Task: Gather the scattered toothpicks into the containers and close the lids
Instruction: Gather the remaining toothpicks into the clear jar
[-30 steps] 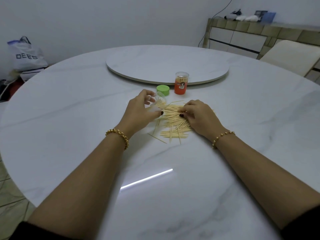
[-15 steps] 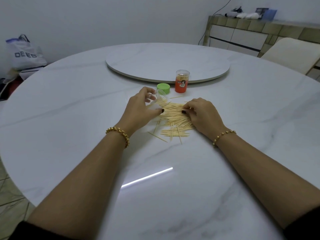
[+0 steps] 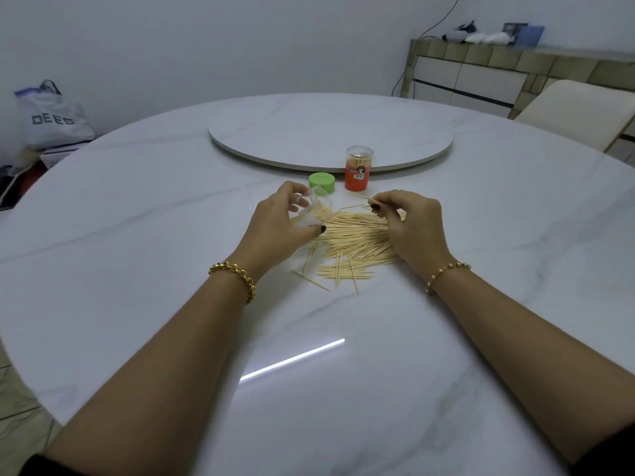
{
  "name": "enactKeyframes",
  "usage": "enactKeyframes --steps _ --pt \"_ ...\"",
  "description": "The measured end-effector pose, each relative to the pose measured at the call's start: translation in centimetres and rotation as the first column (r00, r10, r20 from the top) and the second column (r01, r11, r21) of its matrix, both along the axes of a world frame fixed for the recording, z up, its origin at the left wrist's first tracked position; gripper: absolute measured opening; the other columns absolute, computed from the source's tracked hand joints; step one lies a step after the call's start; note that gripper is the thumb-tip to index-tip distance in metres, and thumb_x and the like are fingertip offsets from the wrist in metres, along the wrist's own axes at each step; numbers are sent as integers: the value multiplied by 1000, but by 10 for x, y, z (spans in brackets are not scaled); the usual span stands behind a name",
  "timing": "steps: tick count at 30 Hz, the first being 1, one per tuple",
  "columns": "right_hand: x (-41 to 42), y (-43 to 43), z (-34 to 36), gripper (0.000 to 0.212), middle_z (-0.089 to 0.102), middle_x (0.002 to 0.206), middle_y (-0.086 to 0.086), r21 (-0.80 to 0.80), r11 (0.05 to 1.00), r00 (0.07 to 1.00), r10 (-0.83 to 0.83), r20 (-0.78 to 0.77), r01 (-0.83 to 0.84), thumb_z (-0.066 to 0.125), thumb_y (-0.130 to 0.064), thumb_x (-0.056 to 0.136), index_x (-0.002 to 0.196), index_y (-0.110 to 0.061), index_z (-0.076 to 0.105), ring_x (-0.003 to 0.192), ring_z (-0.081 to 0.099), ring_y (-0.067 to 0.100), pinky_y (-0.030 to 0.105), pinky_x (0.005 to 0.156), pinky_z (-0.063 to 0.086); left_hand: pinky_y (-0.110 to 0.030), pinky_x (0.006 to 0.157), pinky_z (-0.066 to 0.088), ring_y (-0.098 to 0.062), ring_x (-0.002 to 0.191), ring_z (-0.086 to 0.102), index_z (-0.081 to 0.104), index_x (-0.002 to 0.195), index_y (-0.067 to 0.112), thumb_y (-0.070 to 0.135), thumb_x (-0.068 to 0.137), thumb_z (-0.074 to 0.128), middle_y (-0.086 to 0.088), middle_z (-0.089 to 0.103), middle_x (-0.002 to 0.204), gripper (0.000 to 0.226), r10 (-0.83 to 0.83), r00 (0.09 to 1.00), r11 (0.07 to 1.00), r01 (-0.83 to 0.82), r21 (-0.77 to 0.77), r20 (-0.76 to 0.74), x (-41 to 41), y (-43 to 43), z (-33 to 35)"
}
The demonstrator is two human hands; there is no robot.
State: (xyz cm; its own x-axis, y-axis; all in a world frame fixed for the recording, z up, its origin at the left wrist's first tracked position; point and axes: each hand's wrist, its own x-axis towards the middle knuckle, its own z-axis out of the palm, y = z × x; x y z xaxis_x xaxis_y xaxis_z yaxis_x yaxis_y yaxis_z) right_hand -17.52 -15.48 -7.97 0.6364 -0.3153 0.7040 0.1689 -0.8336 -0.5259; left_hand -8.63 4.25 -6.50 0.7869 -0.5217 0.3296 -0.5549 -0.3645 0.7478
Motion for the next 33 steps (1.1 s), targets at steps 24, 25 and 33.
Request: enactKeyframes --steps 24,25,33 --pt "9 21 1 31 65 93 13 -290 953 996 85 -4 -82 51 10 81 104 0 70 85 62 29 38 74 54 -18 80 42 -12 108 55 50 124 19 24 77 78 4 59 115 55 -30 999 999 28 40 43 -11 -5 4" --pt "9 21 1 32 65 92 13 -302 950 997 73 -12 -74 52 12 80 105 0 70 85 61 29 37 73 54 -17 79 42 -11 108 55 50 124 19 25 77 78 4 59 115 55 -28 999 999 26 36 39 -10 -4 3" --pt "10 20 0 45 61 93 16 -392 920 996 -19 -86 -17 59 22 69 106 -1 70 82 60 32 35 66 53 -16 77 43 -10 106 55 50 122 22 28 76 79 6 59 113 54 -9 999 1000 8 25 31 -5 -2 2"
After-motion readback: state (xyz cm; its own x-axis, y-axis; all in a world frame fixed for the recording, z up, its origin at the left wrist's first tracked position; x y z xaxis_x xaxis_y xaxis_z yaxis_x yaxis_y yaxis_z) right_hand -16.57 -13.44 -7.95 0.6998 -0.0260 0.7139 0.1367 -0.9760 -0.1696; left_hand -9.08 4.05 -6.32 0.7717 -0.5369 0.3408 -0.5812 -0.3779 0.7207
